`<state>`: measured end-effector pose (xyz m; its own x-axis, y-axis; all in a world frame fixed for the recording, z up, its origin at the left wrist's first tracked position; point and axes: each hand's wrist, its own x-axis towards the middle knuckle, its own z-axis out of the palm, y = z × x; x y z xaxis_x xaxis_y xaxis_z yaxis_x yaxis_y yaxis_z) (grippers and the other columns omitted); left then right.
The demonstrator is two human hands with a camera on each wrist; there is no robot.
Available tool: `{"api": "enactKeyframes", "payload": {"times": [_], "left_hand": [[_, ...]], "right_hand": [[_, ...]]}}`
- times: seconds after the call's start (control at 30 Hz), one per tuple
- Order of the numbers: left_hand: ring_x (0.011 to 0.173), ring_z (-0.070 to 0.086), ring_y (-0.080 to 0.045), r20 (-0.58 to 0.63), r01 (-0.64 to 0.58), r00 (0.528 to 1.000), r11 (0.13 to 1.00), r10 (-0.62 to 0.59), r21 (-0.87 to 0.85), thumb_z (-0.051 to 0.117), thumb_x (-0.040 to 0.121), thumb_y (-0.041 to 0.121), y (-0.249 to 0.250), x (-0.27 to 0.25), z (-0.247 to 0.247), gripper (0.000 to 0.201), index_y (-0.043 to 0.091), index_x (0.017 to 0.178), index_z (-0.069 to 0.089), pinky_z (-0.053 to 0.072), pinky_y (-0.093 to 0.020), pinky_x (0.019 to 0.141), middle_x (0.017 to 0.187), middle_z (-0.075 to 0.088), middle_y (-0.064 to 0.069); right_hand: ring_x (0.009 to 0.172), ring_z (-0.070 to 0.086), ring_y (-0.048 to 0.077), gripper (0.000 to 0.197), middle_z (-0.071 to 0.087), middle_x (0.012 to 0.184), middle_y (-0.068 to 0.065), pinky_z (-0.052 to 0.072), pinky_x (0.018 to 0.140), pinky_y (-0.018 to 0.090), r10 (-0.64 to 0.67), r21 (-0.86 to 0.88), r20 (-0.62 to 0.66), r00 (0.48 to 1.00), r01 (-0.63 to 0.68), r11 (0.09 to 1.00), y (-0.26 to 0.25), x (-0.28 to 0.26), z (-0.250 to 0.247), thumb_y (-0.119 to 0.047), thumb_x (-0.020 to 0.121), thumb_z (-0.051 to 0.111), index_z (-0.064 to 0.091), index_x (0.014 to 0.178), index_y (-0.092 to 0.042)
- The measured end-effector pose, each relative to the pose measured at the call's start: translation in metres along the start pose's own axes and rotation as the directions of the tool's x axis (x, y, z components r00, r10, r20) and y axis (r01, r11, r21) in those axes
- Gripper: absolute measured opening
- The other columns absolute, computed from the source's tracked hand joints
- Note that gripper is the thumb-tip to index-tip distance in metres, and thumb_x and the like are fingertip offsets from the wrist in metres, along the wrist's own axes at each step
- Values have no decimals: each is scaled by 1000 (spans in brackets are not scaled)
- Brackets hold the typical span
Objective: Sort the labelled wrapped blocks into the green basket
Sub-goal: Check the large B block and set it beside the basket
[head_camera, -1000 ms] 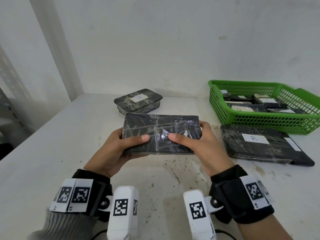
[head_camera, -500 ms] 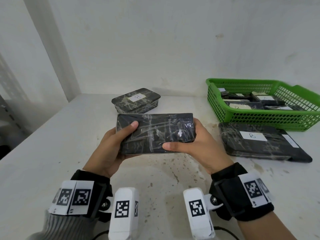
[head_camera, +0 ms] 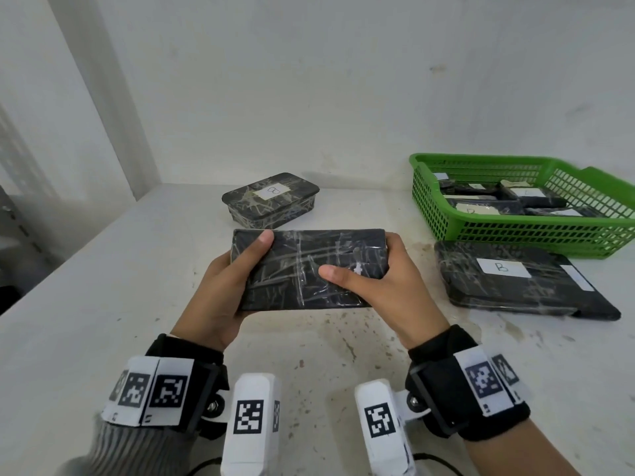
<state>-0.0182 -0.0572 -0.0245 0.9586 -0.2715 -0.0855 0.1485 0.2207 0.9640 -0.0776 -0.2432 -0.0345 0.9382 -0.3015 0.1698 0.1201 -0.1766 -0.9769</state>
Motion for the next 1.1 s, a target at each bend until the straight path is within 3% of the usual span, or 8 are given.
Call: {"api": "enactKeyframes", "payload": {"times": [0.13, 0.27, 0.43, 0.53, 0.63, 0.83, 0.97, 1.1], "left_hand": [[88, 74, -16, 15, -17, 1000, 1000, 17, 5, 64, 75, 44, 1, -2, 2, 52, 11, 114, 67, 58, -24, 62, 100, 77, -5], [99, 72, -16, 42, -47, 998, 998, 45, 44, 64, 73, 45, 2, -5, 2, 56, 12, 119, 65, 57, -24, 72, 106, 76, -3], [111, 65, -15, 39, -58, 998, 995, 55, 83, 65, 68, 64, -1, -6, 4, 68, 23, 122, 64, 46, -40, 100, 111, 74, 5], [107, 64, -16, 26, -24, 999, 999, 23, 38, 55, 64, 70, 1, -8, 7, 59, 33, 107, 69, 48, -44, 93, 104, 74, 5], [109, 66, -19, -11, -22, 1000, 1000, 22, -1, 55, 87, 51, -1, -4, 5, 45, 22, 121, 64, 53, -37, 83, 105, 74, 2], [105, 68, -24, -13, -86, 996, 994, 85, -69, 58, 95, 28, -3, 0, 0, 43, 3, 130, 56, 57, -30, 79, 119, 70, -13], [100, 66, -24, -5, -140, 990, 978, 141, -157, 64, 84, 36, -2, -3, 3, 41, 5, 111, 64, 50, -37, 89, 111, 69, -10], [91, 69, -15, 3, -144, 989, 976, 146, -161, 51, 93, 34, -4, -5, 9, 28, 12, 106, 63, 49, -38, 90, 101, 73, -4]], "right_hand": [[105, 64, 8, 89, 67, 113, -8, 49, 93, 29, 70, 64, -53, 996, -67, 996, -1, 1, 0, -79, 53, 70, 54, 120, -24], [91, 67, 1, 60, 71, 102, -6, 51, 75, 16, 4, 66, -88, 996, 2, 998, -1, 0, -1, -58, 66, 69, 59, 110, -18], [94, 66, -2, 56, 68, 109, -5, 50, 77, 10, -84, 155, -38, 996, 89, 984, -6, 1, -7, -36, 72, 71, 50, 122, -22], [107, 64, 2, 57, 67, 116, -6, 50, 89, 16, -123, 135, -5, 992, 123, 983, -4, 3, -8, -31, 75, 71, 48, 127, -25], [112, 64, 10, 62, 66, 120, -6, 51, 98, 31, -71, 205, 78, 994, 54, 977, -2, 4, -10, -31, 74, 73, 46, 130, -30], [116, 63, 14, 66, 66, 125, -1, 47, 102, 43, 86, 323, 136, 987, -126, 938, -9, 4, -6, -70, 78, 42, 54, 128, -29], [98, 64, 16, 22, 66, 107, 2, 47, 96, 45, 62, 344, 86, 994, -88, 935, -8, 6, -8, -36, 101, 44, 55, 105, -17], [97, 63, 19, 18, 65, 102, 7, 48, 93, 45, 27, 347, 74, 997, -51, 936, -12, 6, -11, -27, 101, 44, 55, 105, -13]]}}
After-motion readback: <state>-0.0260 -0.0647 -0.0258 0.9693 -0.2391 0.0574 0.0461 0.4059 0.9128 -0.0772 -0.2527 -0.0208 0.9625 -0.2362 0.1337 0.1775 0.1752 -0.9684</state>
